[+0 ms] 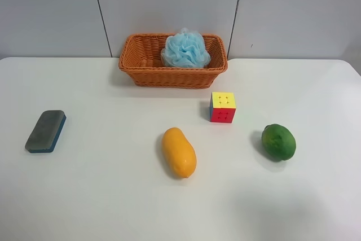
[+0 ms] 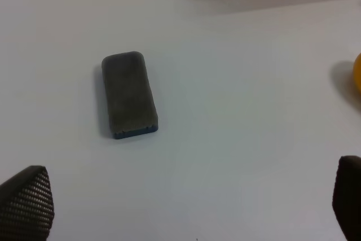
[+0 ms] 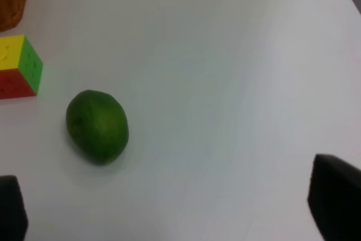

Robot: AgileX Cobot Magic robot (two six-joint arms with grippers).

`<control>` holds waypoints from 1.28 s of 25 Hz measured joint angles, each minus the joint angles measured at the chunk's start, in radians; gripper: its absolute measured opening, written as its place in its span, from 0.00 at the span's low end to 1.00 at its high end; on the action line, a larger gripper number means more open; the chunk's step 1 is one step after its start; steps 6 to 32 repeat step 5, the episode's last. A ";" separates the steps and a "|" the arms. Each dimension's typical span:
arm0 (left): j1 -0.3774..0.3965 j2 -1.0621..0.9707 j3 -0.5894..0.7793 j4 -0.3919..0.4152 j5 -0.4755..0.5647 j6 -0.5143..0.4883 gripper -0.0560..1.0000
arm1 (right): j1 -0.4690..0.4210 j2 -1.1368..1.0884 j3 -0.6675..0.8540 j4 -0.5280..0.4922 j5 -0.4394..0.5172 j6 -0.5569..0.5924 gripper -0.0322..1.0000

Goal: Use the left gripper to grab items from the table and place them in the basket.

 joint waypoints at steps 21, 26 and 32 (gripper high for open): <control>0.000 0.000 0.000 0.000 0.000 0.000 0.99 | 0.000 0.000 0.000 0.000 0.000 0.000 0.99; 0.000 0.000 0.000 0.000 0.000 0.000 0.99 | 0.000 0.000 0.000 0.000 0.000 0.000 0.99; 0.000 0.000 0.000 0.000 0.000 0.000 0.99 | 0.000 0.000 0.000 0.000 0.000 0.000 0.99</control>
